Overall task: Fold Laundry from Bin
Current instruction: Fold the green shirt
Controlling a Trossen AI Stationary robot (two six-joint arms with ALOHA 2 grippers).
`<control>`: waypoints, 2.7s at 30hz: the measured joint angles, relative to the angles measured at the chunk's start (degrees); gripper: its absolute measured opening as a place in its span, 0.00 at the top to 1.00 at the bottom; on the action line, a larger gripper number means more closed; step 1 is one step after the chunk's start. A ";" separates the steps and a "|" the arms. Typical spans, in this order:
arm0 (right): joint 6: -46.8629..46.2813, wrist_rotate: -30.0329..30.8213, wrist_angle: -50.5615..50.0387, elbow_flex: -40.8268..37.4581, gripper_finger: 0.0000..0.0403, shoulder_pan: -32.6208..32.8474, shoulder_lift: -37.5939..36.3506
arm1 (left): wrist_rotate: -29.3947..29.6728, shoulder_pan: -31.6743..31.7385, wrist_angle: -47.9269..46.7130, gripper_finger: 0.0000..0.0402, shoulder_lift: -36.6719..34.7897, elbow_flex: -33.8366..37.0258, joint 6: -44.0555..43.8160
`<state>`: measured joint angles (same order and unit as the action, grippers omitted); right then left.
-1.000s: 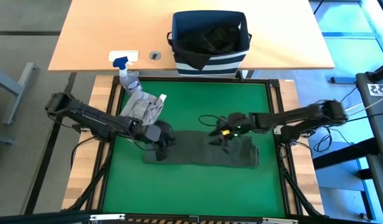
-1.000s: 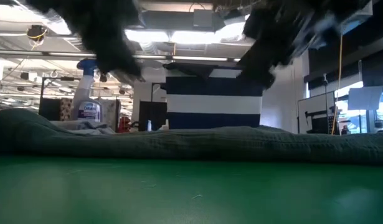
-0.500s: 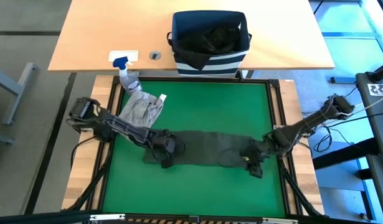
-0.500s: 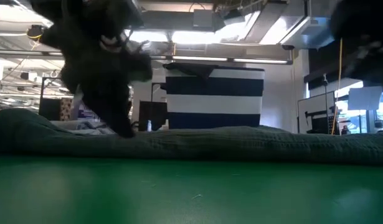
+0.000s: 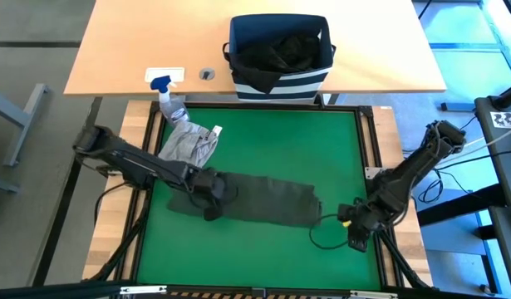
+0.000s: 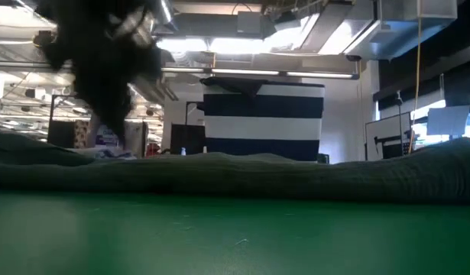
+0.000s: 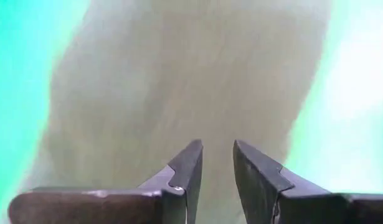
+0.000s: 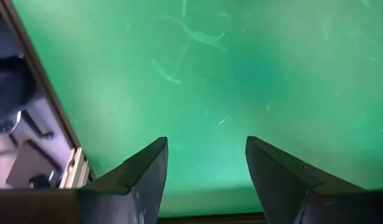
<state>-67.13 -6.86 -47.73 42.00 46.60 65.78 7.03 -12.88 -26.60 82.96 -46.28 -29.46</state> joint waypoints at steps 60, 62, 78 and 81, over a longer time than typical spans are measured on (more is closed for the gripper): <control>-47.29 39.61 42.57 -15.57 0.81 -6.57 18.03 | -10.25 14.46 24.73 0.78 7.13 -4.18 23.73; -44.95 39.38 42.27 -15.54 0.94 -6.61 17.28 | -12.12 13.78 26.00 0.78 8.66 -4.18 23.62; -39.74 41.08 36.78 -12.83 0.97 -6.57 8.74 | -10.60 7.73 43.50 0.78 27.96 -4.37 20.55; -36.24 43.14 36.94 -10.69 0.99 -6.59 7.31 | -10.93 7.71 46.70 0.78 30.13 -4.53 20.58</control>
<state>-103.37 36.28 -10.79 31.30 40.01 73.09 -3.90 -5.17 20.10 113.09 -50.81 -8.88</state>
